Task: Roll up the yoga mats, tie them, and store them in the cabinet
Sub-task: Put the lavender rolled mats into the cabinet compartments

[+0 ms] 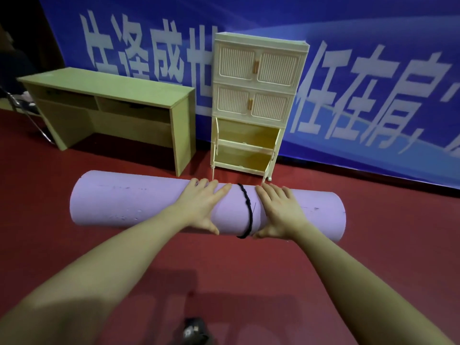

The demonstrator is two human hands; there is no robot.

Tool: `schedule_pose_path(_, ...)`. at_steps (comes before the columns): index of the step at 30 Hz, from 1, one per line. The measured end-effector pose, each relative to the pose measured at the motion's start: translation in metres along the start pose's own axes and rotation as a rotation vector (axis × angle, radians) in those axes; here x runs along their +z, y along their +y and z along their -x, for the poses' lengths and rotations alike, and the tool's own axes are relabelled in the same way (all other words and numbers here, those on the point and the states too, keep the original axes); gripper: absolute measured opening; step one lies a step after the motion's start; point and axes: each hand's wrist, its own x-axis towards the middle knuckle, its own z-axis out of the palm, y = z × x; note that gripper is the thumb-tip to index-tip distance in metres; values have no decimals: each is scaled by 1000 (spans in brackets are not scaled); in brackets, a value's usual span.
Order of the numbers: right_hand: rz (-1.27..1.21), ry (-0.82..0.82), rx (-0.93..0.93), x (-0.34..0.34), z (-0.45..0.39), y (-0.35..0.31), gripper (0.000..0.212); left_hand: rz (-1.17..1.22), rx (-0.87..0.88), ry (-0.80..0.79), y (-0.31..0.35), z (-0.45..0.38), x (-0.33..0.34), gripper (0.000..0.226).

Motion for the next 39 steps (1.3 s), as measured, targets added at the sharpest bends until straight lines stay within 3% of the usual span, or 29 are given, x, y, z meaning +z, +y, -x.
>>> schedule_pose_path(12, 91, 24, 91, 13, -251, 151, 128, -10, 125, 45, -145, -285, 24, 125)
schedule_pose_path(29, 84, 6, 183, 92, -532, 395, 125, -8, 172, 59, -244, -662, 83, 126)
schedule_pose_path(39, 74, -24, 257, 142, -679, 462, 122, 41, 258, 51, -328, -824, 142, 127)
